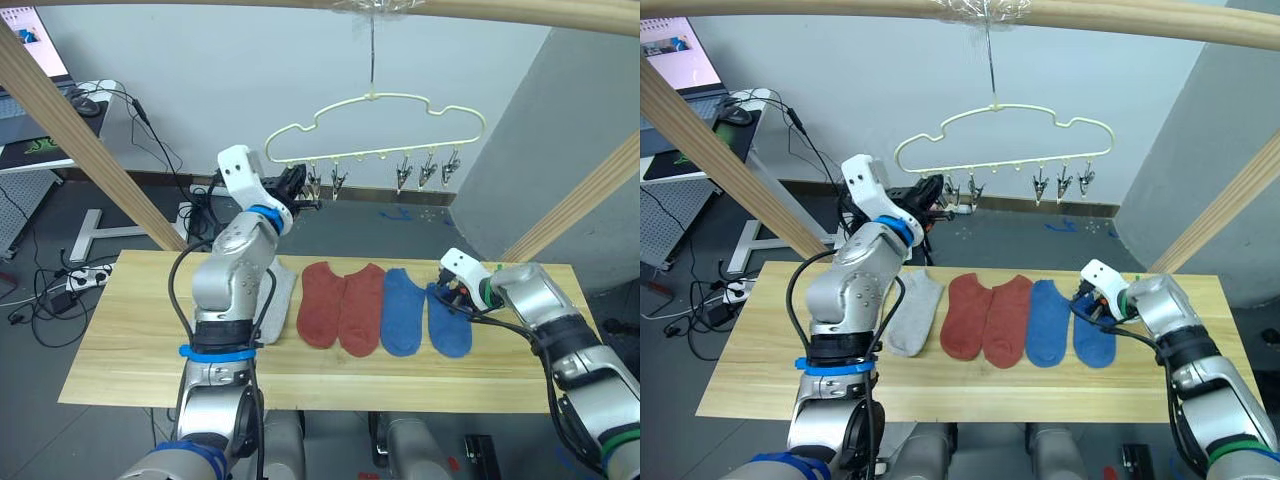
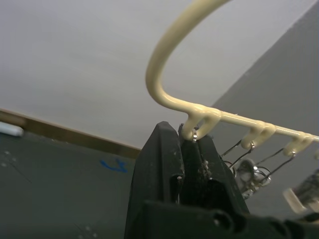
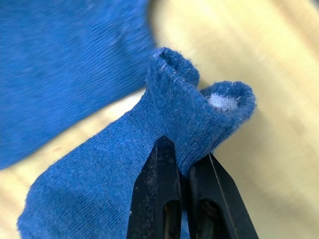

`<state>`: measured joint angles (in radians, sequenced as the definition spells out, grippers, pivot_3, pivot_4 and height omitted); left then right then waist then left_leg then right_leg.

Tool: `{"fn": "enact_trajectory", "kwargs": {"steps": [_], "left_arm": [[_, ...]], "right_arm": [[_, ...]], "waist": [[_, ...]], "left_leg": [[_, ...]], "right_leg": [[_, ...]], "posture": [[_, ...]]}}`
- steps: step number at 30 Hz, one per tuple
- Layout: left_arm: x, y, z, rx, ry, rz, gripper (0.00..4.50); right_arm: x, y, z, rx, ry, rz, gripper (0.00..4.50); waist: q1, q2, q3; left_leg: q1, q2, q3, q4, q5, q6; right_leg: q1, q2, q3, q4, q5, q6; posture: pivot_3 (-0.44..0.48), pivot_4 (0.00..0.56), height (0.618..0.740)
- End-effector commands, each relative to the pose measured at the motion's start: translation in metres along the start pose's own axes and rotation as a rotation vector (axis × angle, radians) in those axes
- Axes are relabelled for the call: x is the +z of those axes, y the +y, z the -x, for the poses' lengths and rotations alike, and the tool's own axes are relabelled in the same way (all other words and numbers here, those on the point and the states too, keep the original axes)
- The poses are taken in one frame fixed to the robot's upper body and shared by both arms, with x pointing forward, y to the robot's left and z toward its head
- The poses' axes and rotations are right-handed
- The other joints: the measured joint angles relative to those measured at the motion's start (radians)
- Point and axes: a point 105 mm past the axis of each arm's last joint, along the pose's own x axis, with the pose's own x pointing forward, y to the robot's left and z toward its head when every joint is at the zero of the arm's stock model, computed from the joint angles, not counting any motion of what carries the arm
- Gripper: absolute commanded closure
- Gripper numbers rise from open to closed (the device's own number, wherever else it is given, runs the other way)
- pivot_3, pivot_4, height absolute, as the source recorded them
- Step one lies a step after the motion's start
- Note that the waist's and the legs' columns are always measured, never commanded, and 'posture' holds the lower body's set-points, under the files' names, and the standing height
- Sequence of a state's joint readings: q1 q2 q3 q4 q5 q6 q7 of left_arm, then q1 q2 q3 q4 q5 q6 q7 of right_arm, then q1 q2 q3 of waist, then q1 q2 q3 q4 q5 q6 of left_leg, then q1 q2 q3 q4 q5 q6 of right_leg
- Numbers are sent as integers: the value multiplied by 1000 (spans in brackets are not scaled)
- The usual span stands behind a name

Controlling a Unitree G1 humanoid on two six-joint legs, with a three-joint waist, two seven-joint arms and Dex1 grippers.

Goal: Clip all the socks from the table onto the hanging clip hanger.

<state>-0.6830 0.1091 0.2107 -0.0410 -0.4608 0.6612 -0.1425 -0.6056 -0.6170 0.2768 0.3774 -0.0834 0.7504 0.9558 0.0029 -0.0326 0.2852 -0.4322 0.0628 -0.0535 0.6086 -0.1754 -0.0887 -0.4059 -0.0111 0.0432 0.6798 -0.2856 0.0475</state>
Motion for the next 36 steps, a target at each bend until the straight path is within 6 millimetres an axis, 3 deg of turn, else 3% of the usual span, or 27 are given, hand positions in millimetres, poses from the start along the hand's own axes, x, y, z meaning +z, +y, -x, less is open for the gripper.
{"fn": "enact_trajectory", "kwargs": {"steps": [1, 7, 12, 22, 36], "left_arm": [[14, 4, 8, -35, -6, 85, 4500], [20, 7, 14, -108, 45, 221, 4500], [25, 10, 14, -126, 66, 293, 4500], [31, 16, 11, -117, 96, 384, 4500], [29, 6, 11, -148, 124, 393, 4500]], "right_arm": [[31, 8, 29, 4, -140, -31, 4419], [74, 38, 66, 97, -324, -113, 4419], [113, 71, 76, 244, -435, -176, 4419], [180, 108, 58, 417, -544, -223, 4419], [215, 127, 36, 498, -553, -217, 4419]], "waist": [[-3, 0, 0], [-3, 0, 0], [-5, 0, 0], [-5, 0, -1], [-3, 0, -2]], "left_leg": [[0, 0, 0, 0, 0, 0], [0, 0, 0, 0, 0, 0], [0, 0, -1, 0, 0, 0], [-1, 0, -1, 0, 0, 0], [-1, 0, -1, 0, 0, 0]], "right_leg": [[0, 0, 0, 0, 0, 0], [0, 0, 0, 0, 0, 0], [0, 0, -1, 1, 0, 0], [-1, 0, -2, 0, 0, 0], [-1, -1, -3, 1, 0, -1]], "posture": [[110, 262, 740], [97, 248, 740], [86, 237, 740], [90, 215, 740], [126, 196, 740]]}}
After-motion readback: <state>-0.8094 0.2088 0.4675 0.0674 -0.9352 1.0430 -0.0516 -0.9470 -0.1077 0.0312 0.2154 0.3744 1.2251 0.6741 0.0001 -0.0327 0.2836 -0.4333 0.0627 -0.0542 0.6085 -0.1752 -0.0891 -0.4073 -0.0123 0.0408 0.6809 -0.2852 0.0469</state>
